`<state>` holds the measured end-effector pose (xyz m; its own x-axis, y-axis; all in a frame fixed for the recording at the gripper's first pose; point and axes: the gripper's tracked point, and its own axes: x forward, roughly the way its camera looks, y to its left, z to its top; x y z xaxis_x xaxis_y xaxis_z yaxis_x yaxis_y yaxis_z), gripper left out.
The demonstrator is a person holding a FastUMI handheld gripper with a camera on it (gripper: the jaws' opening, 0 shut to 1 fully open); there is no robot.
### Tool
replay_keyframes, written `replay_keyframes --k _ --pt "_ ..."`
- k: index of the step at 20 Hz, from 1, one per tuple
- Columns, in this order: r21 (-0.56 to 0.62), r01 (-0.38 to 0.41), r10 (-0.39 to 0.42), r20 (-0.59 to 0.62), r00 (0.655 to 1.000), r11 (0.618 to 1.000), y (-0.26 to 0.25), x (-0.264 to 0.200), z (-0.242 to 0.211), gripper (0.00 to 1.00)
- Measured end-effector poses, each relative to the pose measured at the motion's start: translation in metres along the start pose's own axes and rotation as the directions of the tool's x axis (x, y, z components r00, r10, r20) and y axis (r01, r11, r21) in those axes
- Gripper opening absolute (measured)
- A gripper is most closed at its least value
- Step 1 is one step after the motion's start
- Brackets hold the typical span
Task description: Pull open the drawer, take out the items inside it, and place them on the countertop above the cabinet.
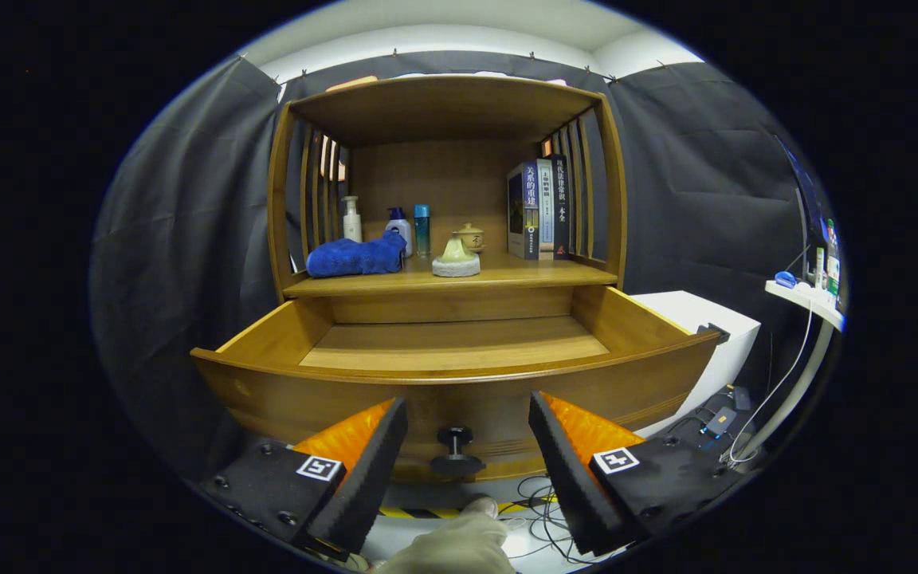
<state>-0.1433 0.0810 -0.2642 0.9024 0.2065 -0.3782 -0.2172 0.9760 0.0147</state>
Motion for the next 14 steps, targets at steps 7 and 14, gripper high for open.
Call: replay_keyframes --k 7,14 --pt "-0.024 -0.013 0.014 0.005 1.000 1.000 0.006 0.014 -0.004 0.99" --pt "-0.006 -0.014 0.014 0.004 1.000 1.000 0.002 0.023 0.002 0.98"
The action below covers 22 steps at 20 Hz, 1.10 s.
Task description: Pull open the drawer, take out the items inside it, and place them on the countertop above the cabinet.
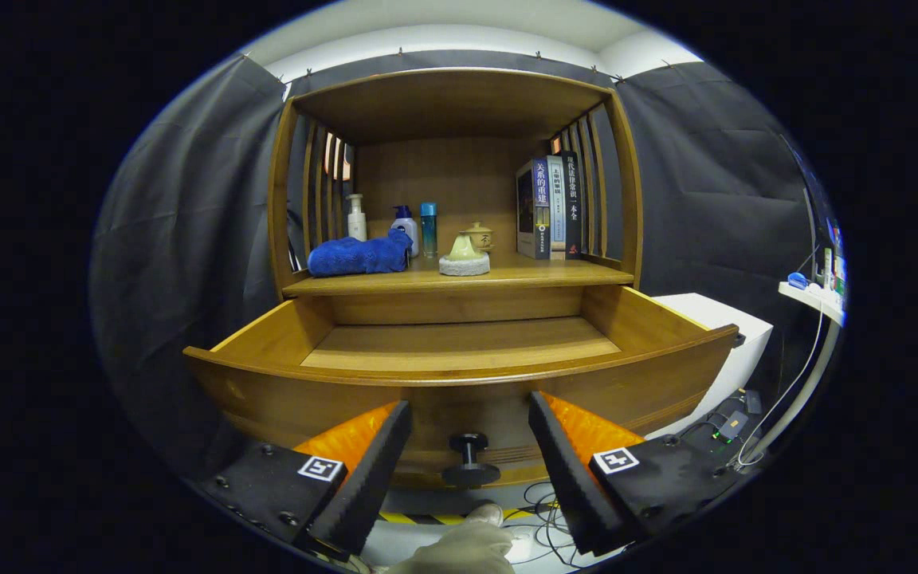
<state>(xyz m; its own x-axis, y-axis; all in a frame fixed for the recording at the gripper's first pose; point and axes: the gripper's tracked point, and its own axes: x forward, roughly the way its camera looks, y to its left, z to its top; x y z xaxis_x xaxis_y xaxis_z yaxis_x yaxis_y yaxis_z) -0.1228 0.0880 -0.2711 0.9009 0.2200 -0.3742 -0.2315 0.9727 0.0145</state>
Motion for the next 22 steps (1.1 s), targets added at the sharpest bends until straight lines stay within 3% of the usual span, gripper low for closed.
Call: replay_keyframes --k 22 --pt "0.033 -0.012 0.012 -0.021 1.000 0.999 0.004 0.092 0.035 0.98"
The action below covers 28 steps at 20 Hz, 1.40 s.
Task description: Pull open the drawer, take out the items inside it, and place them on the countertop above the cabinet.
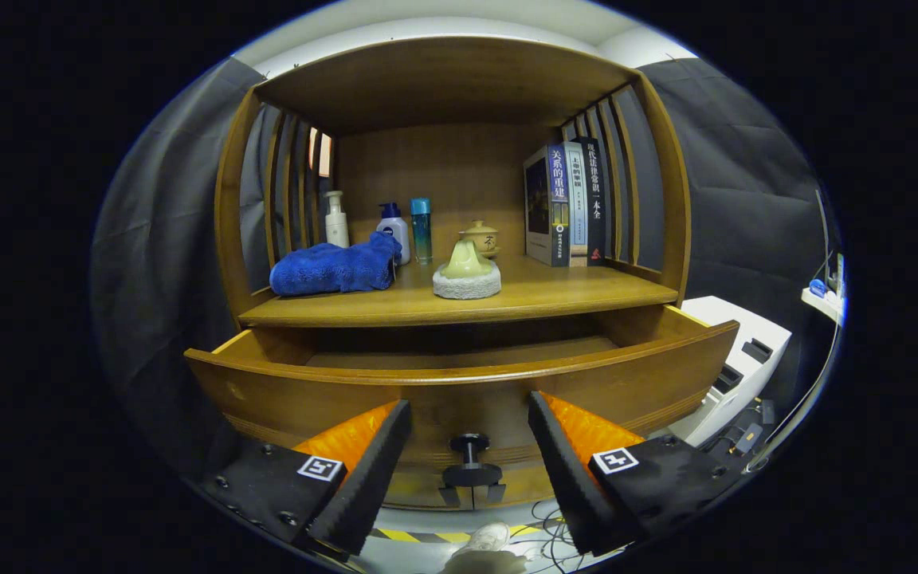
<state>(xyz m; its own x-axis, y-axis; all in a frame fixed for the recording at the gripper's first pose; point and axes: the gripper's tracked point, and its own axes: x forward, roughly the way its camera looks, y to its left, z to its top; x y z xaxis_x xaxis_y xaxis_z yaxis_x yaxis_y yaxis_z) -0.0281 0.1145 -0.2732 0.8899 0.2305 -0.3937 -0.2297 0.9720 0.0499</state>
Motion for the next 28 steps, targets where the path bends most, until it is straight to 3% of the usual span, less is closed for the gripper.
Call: replay_keyframes --k 28 --pt "0.006 0.005 -0.005 -0.020 1.000 1.000 -0.001 0.075 0.026 0.98"
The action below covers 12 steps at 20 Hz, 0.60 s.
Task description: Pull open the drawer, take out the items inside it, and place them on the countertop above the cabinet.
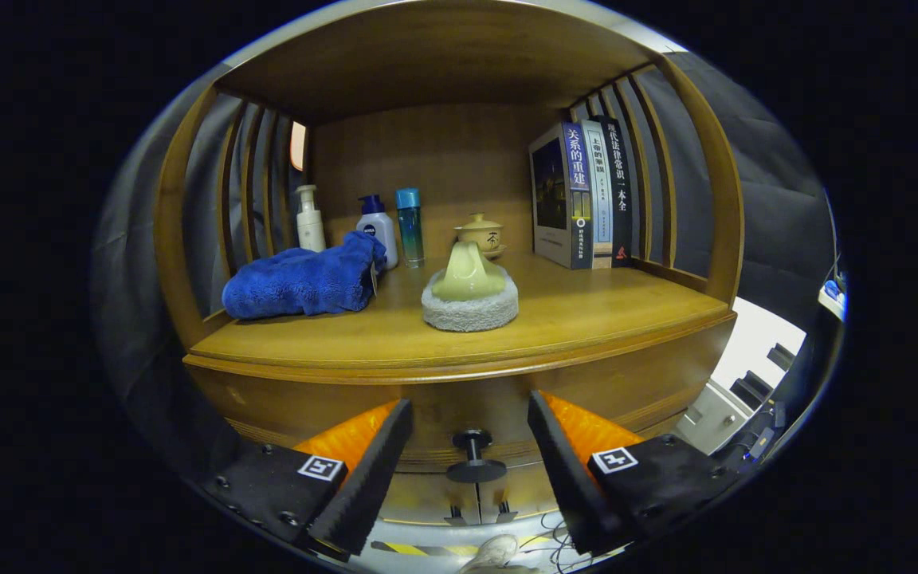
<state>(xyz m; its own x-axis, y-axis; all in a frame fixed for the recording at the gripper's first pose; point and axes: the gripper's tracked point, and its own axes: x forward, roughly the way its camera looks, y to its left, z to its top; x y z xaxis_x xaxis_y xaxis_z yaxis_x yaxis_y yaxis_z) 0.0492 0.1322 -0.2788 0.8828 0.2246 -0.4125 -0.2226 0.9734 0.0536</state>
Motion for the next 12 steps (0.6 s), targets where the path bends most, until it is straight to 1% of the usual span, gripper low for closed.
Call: replay_keyframes --k 4,6,12 --pt "0.001 0.001 -0.001 -0.038 0.999 1.000 -0.002 -0.001 0.000 0.99" --pt "-0.001 0.016 -0.016 -0.049 0.999 1.000 -0.008 -0.004 0.006 1.00" --pt "0.050 0.018 -0.020 0.037 0.999 0.999 -0.018 -0.037 0.057 1.00"
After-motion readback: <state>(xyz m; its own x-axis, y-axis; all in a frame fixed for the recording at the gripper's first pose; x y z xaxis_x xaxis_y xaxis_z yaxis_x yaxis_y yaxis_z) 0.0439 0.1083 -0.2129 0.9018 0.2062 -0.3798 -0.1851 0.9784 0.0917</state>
